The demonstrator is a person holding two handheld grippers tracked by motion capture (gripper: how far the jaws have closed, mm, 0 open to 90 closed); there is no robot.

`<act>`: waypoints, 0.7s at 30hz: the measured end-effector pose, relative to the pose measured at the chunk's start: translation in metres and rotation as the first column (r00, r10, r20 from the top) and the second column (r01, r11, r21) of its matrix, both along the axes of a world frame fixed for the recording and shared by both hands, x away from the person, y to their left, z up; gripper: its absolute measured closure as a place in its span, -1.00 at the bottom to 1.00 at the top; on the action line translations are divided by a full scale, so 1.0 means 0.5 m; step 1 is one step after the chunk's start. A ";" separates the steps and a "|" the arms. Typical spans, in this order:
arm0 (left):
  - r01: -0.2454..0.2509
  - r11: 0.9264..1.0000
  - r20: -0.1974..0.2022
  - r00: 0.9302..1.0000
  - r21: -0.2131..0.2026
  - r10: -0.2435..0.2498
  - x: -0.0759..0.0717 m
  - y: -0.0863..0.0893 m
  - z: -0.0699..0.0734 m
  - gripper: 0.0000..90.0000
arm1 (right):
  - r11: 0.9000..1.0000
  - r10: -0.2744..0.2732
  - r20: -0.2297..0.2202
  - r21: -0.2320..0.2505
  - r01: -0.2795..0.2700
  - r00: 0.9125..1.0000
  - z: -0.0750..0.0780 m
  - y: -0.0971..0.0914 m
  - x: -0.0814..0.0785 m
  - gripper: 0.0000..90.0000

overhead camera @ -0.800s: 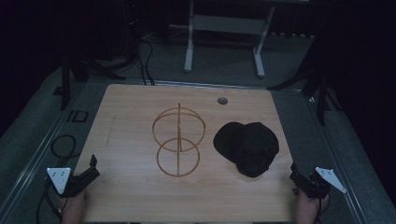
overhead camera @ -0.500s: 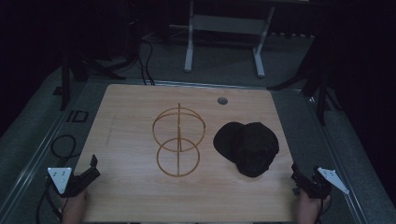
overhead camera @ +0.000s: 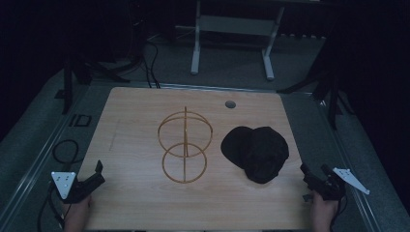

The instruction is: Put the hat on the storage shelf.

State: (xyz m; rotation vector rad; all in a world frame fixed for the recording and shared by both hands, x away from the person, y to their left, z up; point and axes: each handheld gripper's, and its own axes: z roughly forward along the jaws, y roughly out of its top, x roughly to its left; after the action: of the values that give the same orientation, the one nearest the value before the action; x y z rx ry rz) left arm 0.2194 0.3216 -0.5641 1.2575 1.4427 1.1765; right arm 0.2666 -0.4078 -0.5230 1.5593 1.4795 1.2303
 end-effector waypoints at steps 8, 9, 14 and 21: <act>0.007 1.000 -0.004 1.000 0.026 -0.007 -0.001 -0.004 0.000 -0.96 | 0.984 0.170 0.002 -0.055 -0.169 0.986 0.075 0.026 0.028 -0.72; 0.005 1.000 -0.001 1.000 0.023 -0.005 -0.001 -0.004 0.000 -0.96 | 0.979 0.183 -0.007 -0.088 -0.183 0.983 0.083 0.030 0.033 -0.72; 0.007 1.000 -0.004 1.000 0.025 -0.007 0.000 -0.004 0.000 -0.96 | 0.931 0.355 -0.057 -0.065 -0.358 0.933 0.113 0.047 0.061 -0.72; 0.020 1.000 0.001 1.000 0.024 -0.020 -0.001 -0.005 0.000 -0.96 | 0.876 0.476 -0.056 -0.058 -0.478 0.878 0.132 0.085 0.089 -0.72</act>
State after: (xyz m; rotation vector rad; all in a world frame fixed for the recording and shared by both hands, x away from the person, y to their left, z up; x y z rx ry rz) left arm 0.2189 0.3193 -0.5642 1.2844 1.4165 1.1838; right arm 0.3111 -0.3654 -0.4570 1.2106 1.9920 1.3998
